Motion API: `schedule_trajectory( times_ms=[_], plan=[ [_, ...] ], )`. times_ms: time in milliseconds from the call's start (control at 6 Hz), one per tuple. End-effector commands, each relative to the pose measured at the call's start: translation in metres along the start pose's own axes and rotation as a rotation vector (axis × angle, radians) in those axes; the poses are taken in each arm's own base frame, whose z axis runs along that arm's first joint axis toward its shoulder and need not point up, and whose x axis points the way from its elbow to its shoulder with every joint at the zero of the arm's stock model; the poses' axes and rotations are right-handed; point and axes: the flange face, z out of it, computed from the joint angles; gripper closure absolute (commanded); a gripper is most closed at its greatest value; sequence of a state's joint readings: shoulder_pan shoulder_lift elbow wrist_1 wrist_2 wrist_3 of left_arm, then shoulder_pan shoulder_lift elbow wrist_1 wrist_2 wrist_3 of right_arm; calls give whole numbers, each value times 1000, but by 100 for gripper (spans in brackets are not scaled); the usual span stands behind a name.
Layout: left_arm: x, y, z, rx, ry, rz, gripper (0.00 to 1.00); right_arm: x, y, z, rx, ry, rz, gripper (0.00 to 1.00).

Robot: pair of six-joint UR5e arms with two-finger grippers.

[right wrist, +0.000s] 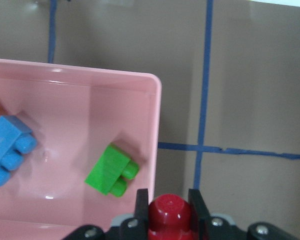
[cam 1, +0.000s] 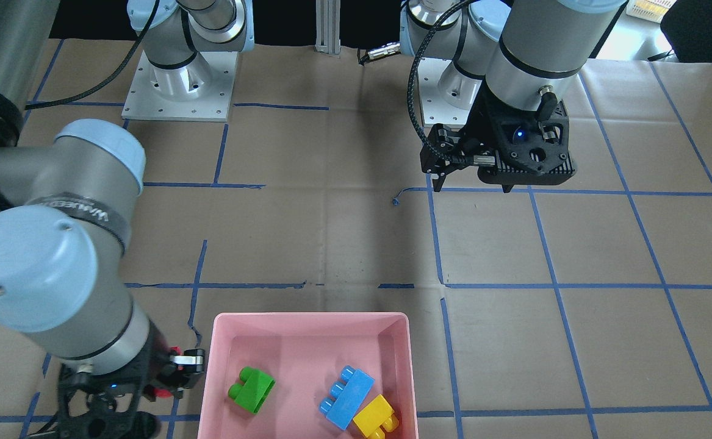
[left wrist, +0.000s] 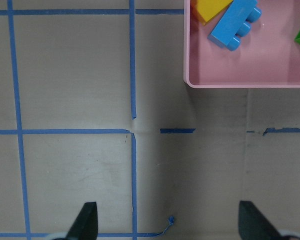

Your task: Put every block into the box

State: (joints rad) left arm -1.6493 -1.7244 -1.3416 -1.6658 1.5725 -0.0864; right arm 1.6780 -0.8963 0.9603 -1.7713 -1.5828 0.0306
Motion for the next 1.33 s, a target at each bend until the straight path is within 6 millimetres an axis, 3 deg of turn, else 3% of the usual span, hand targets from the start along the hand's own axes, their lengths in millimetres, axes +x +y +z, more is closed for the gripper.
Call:
schedule_trajectory(
  times_ms=[0,167,333,500,667,1000,1167],
  plan=[
    [-31,26,-6,-36,4,-51,1,-76,9,61,-48,-9,92,90],
    [-32,35,-4,-35,4,-53,1,-81,6,100,-72,-4,124,74],
    [-31,36,-4,-35,4,-52,1,-82,5,110,-76,-5,124,1],
    [-31,38,-7,-30,3,-52,1,-80,4,109,-74,-5,125,1],
    [-32,39,-7,-30,1,-52,1,-76,4,95,-67,1,130,1],
    [-32,40,-8,-27,1,-52,1,-57,15,46,-90,9,140,1],
    [-32,40,-8,-27,1,-52,1,-39,29,7,-133,17,151,1]
  ],
)
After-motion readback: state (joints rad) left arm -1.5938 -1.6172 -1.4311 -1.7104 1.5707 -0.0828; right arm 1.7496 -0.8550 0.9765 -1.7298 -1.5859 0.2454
